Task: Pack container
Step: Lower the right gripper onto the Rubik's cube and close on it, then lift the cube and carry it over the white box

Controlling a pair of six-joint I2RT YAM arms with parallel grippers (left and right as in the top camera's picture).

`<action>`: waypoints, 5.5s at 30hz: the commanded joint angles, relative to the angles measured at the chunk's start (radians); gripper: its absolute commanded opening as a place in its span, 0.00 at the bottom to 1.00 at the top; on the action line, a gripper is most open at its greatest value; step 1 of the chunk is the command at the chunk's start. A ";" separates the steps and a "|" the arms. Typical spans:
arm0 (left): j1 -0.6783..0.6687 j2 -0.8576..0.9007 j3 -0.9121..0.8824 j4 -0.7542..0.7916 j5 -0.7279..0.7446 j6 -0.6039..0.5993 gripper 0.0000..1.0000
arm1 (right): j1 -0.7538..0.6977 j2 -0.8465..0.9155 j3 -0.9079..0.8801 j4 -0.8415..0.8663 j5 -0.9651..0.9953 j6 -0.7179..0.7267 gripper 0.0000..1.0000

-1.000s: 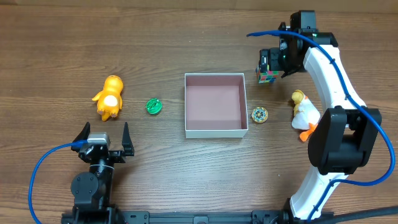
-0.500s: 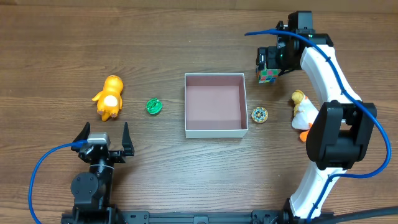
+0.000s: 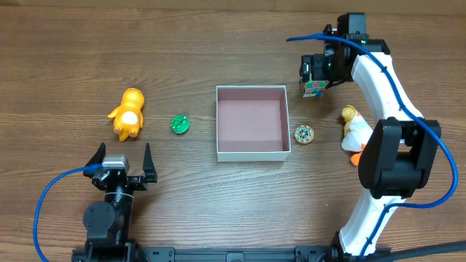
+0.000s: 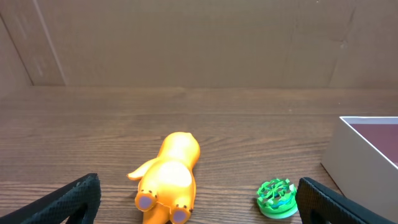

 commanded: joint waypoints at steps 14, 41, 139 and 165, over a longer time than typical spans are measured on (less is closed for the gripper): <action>0.006 -0.007 -0.003 -0.001 -0.006 0.023 1.00 | 0.005 0.005 0.000 0.023 0.058 0.000 1.00; 0.006 -0.007 -0.003 -0.001 -0.006 0.023 1.00 | 0.025 0.045 -0.003 0.023 0.063 -0.045 1.00; 0.006 -0.007 -0.003 -0.001 -0.006 0.023 1.00 | 0.026 0.129 0.659 -0.553 0.107 0.122 0.36; 0.006 -0.007 -0.003 -0.001 -0.006 0.023 1.00 | 0.288 0.065 0.714 -0.813 0.069 0.367 0.33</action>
